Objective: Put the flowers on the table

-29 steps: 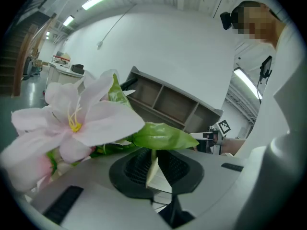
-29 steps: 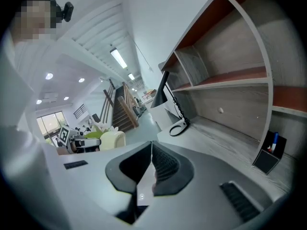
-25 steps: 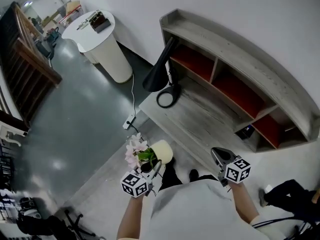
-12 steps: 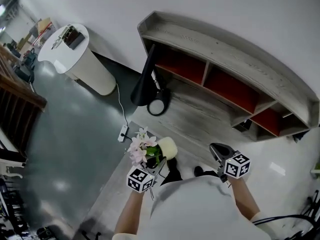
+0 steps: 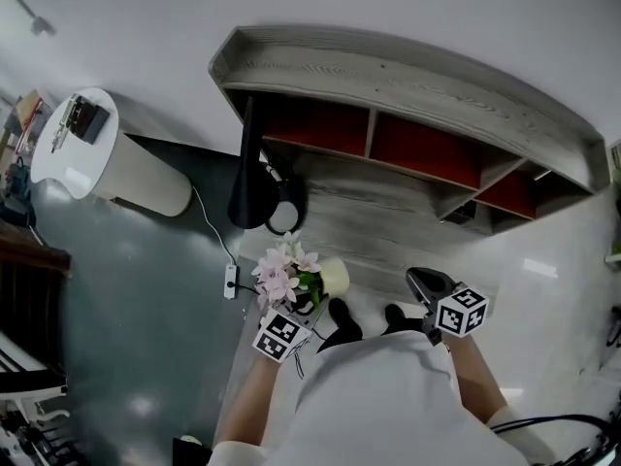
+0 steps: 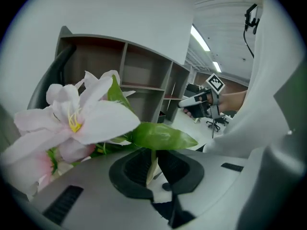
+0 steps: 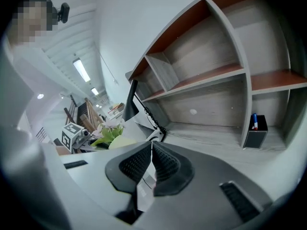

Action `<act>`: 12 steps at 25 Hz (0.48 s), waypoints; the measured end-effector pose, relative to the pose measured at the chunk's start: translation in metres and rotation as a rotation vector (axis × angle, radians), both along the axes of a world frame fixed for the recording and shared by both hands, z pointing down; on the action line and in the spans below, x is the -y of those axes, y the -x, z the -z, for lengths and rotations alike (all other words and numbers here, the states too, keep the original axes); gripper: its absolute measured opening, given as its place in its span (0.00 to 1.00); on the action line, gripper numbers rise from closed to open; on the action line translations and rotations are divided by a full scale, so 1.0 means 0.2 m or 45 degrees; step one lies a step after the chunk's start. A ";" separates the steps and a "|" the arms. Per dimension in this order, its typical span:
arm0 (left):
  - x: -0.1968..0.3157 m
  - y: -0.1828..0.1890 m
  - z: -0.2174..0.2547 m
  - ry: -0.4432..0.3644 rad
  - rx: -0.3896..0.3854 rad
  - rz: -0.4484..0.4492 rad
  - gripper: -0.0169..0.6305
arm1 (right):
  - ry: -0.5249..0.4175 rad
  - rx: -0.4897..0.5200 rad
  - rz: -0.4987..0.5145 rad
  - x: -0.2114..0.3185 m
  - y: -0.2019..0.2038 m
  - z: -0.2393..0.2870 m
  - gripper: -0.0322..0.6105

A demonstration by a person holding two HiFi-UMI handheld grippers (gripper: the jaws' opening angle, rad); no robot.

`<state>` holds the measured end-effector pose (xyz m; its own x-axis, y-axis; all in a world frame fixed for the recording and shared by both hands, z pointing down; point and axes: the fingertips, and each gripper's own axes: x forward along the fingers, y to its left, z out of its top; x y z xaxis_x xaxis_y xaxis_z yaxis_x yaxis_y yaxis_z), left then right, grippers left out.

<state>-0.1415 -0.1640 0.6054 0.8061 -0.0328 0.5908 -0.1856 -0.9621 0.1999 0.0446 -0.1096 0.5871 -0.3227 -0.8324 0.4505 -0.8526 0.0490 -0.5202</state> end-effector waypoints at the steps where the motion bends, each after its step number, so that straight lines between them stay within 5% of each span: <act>1: 0.01 -0.01 -0.01 -0.014 0.015 -0.041 0.11 | 0.002 0.001 -0.033 -0.01 0.00 -0.01 0.08; 12: 0.14 -0.16 -0.09 -0.169 0.141 -0.397 0.11 | 0.029 0.034 -0.263 -0.12 0.05 -0.04 0.08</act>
